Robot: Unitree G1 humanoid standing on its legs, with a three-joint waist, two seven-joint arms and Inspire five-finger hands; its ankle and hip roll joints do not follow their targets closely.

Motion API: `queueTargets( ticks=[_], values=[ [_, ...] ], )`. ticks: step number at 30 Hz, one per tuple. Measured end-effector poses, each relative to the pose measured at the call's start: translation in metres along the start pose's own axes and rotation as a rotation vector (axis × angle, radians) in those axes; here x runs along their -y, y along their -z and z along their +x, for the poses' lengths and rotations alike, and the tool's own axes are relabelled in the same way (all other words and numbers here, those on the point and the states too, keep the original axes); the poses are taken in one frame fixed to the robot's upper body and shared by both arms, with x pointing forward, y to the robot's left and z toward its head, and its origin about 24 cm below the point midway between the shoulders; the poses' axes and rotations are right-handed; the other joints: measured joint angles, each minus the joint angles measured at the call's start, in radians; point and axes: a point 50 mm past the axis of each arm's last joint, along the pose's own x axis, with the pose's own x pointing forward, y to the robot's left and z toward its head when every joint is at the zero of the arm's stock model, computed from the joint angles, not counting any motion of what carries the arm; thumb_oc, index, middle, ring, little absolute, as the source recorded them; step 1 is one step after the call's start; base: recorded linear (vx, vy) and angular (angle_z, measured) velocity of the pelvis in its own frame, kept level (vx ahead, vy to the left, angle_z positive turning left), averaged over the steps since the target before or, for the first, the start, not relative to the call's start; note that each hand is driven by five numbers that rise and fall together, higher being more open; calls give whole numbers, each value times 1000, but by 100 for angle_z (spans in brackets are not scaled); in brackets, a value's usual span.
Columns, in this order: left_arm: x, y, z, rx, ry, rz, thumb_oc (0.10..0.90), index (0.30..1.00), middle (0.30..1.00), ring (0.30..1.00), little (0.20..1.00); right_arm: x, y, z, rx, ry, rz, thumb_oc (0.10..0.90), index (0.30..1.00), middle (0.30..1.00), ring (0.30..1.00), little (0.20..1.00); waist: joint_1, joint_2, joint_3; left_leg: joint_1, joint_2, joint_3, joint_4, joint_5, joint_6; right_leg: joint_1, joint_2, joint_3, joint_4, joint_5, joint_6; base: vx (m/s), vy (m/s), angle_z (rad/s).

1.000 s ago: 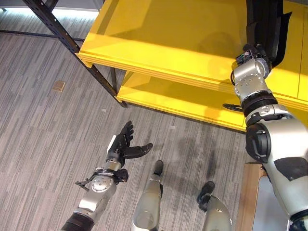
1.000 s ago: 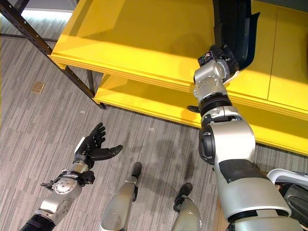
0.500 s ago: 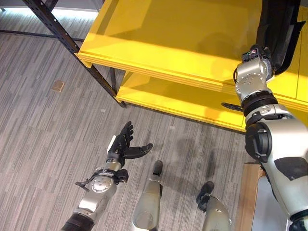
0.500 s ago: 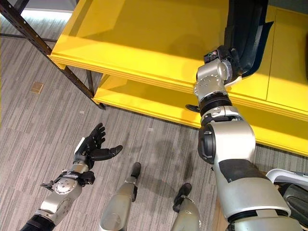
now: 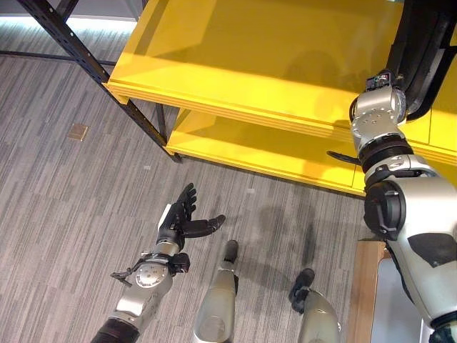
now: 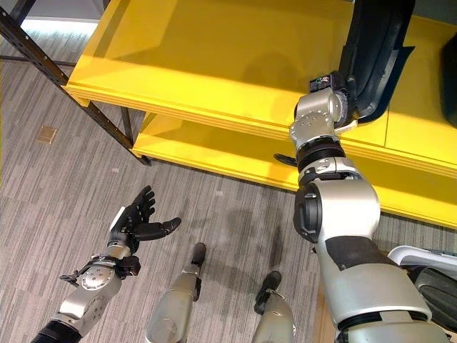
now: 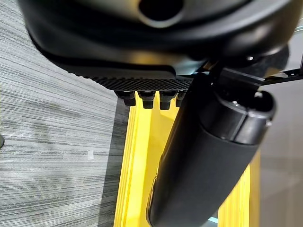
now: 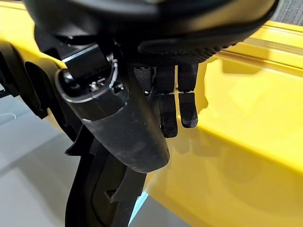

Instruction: Move parts from the plastic box to the shelf.

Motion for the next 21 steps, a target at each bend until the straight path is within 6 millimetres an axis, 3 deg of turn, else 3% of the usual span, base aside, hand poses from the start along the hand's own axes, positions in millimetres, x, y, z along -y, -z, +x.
queueTargets(
  ticks=[21],
  values=[
    [-4,6,0,-24,-22,5,900,1000,1000,1000,1000,-2,5,-4,-4,-18,-15,900,1000,1000,1000,1000,1,0,0,-1,0,3,4,-4,0,-1,0,2,0,0,0,0,0,0]
  ],
)
